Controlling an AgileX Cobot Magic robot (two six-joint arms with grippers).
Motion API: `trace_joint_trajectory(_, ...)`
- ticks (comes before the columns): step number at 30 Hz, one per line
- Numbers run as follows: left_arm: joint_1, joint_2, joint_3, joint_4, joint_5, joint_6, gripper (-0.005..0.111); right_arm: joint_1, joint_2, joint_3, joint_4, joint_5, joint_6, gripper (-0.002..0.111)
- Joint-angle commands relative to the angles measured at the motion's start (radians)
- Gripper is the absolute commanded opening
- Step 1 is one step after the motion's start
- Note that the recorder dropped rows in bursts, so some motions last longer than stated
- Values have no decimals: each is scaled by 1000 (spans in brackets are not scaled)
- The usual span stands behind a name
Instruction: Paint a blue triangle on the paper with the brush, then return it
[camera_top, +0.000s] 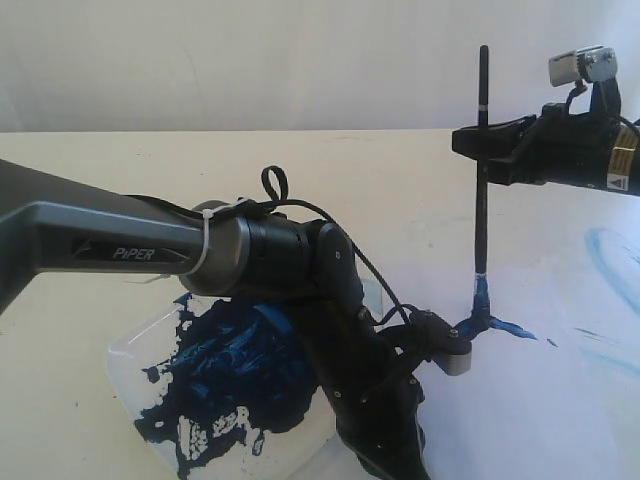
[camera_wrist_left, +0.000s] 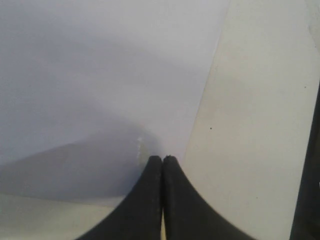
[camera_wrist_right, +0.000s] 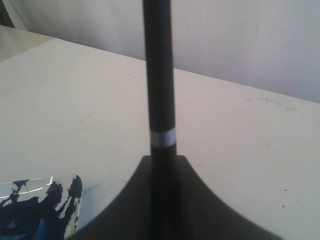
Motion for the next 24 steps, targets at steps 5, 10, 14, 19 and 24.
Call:
trace_joint_trajectory(5, -5, 12, 8, 13, 24, -2, 0, -14, 2, -41, 37, 8, -32, 0)
trace_joint_trajectory(10, -5, 12, 8, 13, 24, -4, 0, -14, -15, -43, 44, -39, -20, 0)
trace_joint_trajectory(14, -5, 12, 8, 13, 24, -4, 0, -14, -81, -41, 14, -42, 47, 0)
trace_joint_trajectory(19, -5, 12, 8, 13, 24, -4, 0, -14, -150, -41, -85, -60, 159, 0)
trace_joint_trajectory(24, -5, 12, 8, 13, 24, -4, 0, -11, -220, -19, -133, -49, 261, 0)
